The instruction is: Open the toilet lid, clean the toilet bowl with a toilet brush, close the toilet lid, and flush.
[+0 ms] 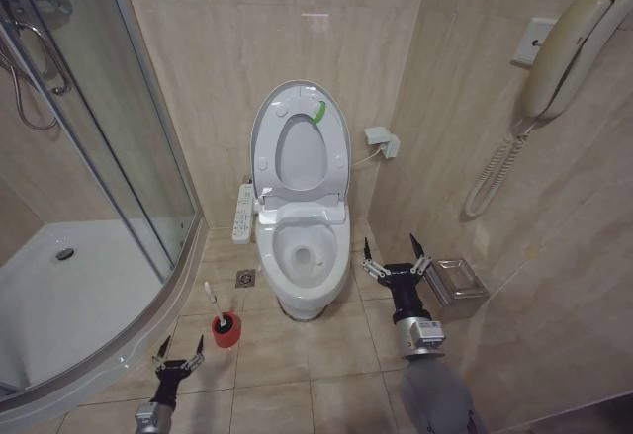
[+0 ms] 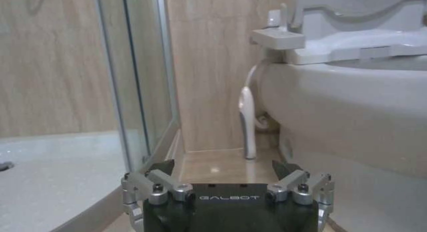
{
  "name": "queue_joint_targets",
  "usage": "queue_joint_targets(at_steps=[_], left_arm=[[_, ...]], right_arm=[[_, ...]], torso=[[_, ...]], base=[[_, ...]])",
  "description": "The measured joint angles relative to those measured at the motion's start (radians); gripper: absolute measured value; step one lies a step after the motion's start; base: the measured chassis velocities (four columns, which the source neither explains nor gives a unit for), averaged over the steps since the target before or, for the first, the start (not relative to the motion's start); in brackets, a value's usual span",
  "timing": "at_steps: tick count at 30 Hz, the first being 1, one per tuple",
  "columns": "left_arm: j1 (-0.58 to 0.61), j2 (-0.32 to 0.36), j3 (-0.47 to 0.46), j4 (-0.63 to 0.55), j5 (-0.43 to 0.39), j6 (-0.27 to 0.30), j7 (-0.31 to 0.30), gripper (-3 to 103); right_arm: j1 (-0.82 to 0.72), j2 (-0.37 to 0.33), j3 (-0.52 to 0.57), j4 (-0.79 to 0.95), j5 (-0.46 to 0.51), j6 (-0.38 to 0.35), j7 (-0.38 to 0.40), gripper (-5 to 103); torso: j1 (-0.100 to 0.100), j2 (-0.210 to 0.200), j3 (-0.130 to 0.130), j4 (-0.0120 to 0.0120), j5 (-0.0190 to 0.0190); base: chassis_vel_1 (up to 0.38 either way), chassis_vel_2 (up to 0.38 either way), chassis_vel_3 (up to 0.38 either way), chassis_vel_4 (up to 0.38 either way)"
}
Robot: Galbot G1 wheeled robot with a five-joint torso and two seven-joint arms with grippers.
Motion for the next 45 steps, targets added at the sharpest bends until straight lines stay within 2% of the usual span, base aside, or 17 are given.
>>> queue_joint_targets(at_steps=[8,18,28,38,39,45], left_arm=[[-0.072,0.009,0.003,0.061,-0.012,-0.017,0.033,97],[-0.121,-0.018,0.025,0.093,0.003,-0.026,0.077,97],[-0.147,-0.005,0.02,0.113,0.006,-0.033,0.07,97],[-0.177,-0.01,0.028,0.126,0.017,-0.005,0.027,97],[-0.18,-0.01,0.029,0.128,0.018,-0.003,0.025,100],[-0.199,-0.01,0.032,0.147,0.019,0.0,0.027,100]], right_arm=[[0.0,0.0,0.0,0.0,0.0,0.0,0.0,100],[0.0,0.0,0.0,0.0,0.0,0.0,0.0,100],[0.0,0.0,0.0,0.0,0.0,0.0,0.0,100],[0.0,0.0,0.0,0.0,0.0,0.0,0.0,100],[0.0,0.0,0.0,0.0,0.0,0.0,0.0,100],[0.0,0.0,0.0,0.0,0.0,0.0,0.0,100]], torso=[[0.0,0.0,0.0,0.0,-0.0001],[0.0,0.0,0.0,0.0,-0.0002],[0.0,0.0,0.0,0.0001,0.0],[0.0,0.0,0.0,0.0,-0.0001],[0.0,0.0,0.0,0.0,-0.0001],[0.0,0.0,0.0,0.0,-0.0001]], base=[[0.0,0.0,0.0,0.0],[0.0,0.0,0.0,0.0],[0.0,0.0,0.0,0.0],[0.0,0.0,0.0,0.0],[0.0,0.0,0.0,0.0],[0.0,0.0,0.0,0.0]])
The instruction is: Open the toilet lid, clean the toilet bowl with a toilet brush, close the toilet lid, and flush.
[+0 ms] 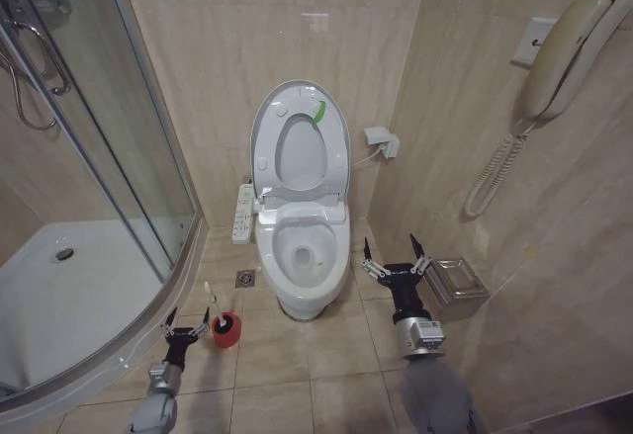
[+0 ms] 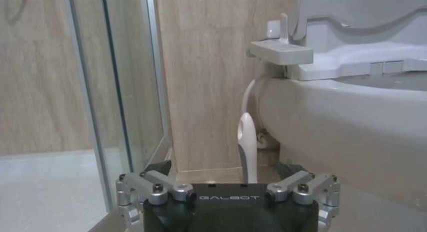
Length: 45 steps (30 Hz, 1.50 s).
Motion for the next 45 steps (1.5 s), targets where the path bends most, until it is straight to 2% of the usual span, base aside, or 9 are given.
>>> queue_joint_targets(at_steps=[10,28,45], left_arm=[[-0.041,0.007,0.009,0.026,0.013,0.007,0.008,100],[-0.108,0.004,0.01,0.096,0.008,0.006,0.059,97],[-0.164,-0.019,0.015,0.16,0.012,0.005,0.094,95]], right_arm=[[0.0,0.0,0.0,0.0,0.0,0.0,0.0,100],[0.0,0.0,0.0,0.0,0.0,0.0,0.0,100],[0.0,0.0,0.0,0.0,0.0,0.0,0.0,100]], torso=[[0.0,0.0,0.0,0.0,0.0],[0.0,0.0,0.0,0.0,0.0],[0.0,0.0,0.0,0.0,0.0]], base=[[0.0,0.0,0.0,0.0],[0.0,0.0,0.0,0.0],[0.0,0.0,0.0,0.0]])
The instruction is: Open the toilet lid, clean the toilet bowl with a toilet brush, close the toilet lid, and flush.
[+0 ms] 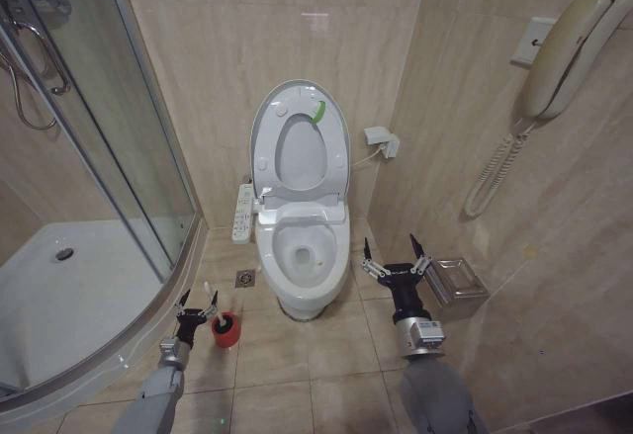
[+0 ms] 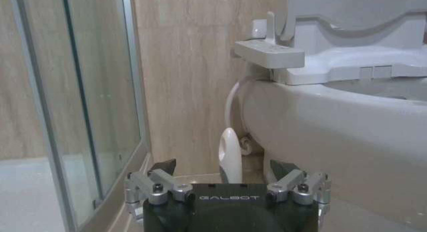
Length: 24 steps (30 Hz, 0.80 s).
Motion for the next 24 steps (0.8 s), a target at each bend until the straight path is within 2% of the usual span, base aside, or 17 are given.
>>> queue_joint_targets(at_steps=[24], left_arm=[[-0.033,0.005,-0.01,0.066,-0.001,0.004,0.029,93]], right_arm=[[0.0,0.0,0.0,0.0,0.0,0.0,0.0,100]], torso=[[0.0,0.0,0.0,0.0,0.0]], base=[[0.0,0.0,0.0,0.0]])
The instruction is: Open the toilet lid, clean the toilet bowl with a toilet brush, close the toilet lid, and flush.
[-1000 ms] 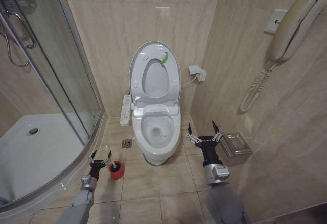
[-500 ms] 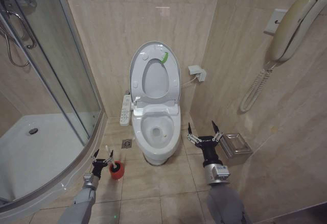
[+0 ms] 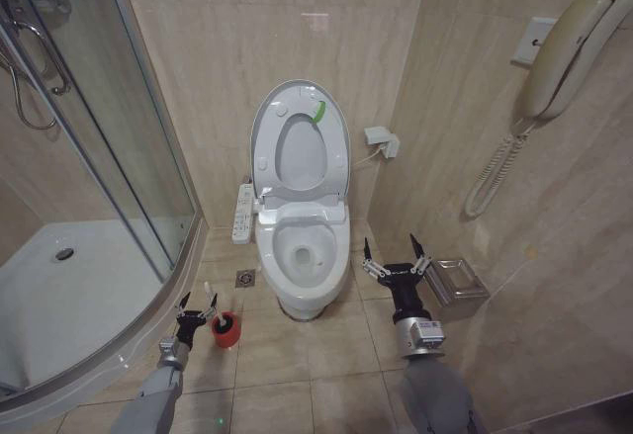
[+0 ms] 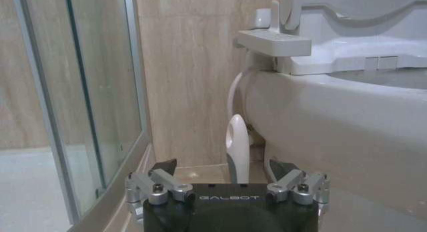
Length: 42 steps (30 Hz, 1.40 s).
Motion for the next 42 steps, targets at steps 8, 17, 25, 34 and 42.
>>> queue_joint_targets(at_steps=[8,17,25,34,42], left_arm=[[0.003,-0.001,0.002,-0.006,-0.001,0.0,0.001,93],[0.013,-0.005,0.003,-0.021,0.0,0.0,0.0,94],[0.015,-0.008,0.002,-0.023,0.0,0.0,0.0,95],[0.015,-0.009,0.002,-0.024,0.001,0.0,-0.001,96],[0.018,-0.007,0.002,-0.026,0.0,0.0,-0.001,97]], right_arm=[[0.0,0.0,0.0,0.0,0.0,0.0,0.0,100],[0.0,0.0,0.0,0.0,0.0,0.0,0.0,100],[0.0,0.0,0.0,0.0,0.0,0.0,0.0,100],[0.0,0.0,0.0,0.0,0.0,0.0,0.0,100],[0.0,0.0,0.0,0.0,0.0,0.0,0.0,100]], torso=[[0.0,0.0,0.0,0.0,0.0],[0.0,0.0,0.0,0.0,0.0],[0.0,0.0,0.0,0.0,0.0],[0.0,0.0,0.0,0.0,0.0],[0.0,0.0,0.0,0.0,0.0]], base=[[0.0,0.0,0.0,0.0],[0.0,0.0,0.0,0.0],[0.0,0.0,0.0,0.0],[0.0,0.0,0.0,0.0],[0.0,0.0,0.0,0.0]])
